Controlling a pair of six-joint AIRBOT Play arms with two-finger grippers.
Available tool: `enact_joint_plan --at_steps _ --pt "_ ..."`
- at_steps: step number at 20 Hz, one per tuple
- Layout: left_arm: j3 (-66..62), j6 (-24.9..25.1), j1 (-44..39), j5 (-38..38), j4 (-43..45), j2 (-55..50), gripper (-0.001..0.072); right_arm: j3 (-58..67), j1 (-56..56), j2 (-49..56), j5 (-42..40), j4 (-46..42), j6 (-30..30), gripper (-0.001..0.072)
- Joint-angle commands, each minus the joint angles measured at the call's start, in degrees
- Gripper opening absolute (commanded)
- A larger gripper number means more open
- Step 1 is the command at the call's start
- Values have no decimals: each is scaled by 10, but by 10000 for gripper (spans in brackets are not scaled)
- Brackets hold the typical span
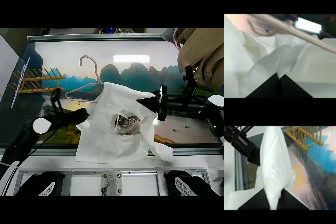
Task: Fold the clothes and pants, and hang the long-sleeved shirts on hangers.
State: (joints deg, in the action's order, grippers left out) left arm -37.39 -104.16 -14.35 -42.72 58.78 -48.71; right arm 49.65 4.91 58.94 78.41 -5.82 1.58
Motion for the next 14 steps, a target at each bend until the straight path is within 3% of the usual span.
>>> enact_joint_plan --at_steps 1,6,14 --pt "0 21 87 -73 32 35 23 1 0 -20 -2 -12 30 7" --pt "0 35 137 -89 28 52 23 1 0 -35 -3 -16 59 7" --pt "-29 38 54 -76 31 -14 24 1 0 -48 -6 21 83 6"
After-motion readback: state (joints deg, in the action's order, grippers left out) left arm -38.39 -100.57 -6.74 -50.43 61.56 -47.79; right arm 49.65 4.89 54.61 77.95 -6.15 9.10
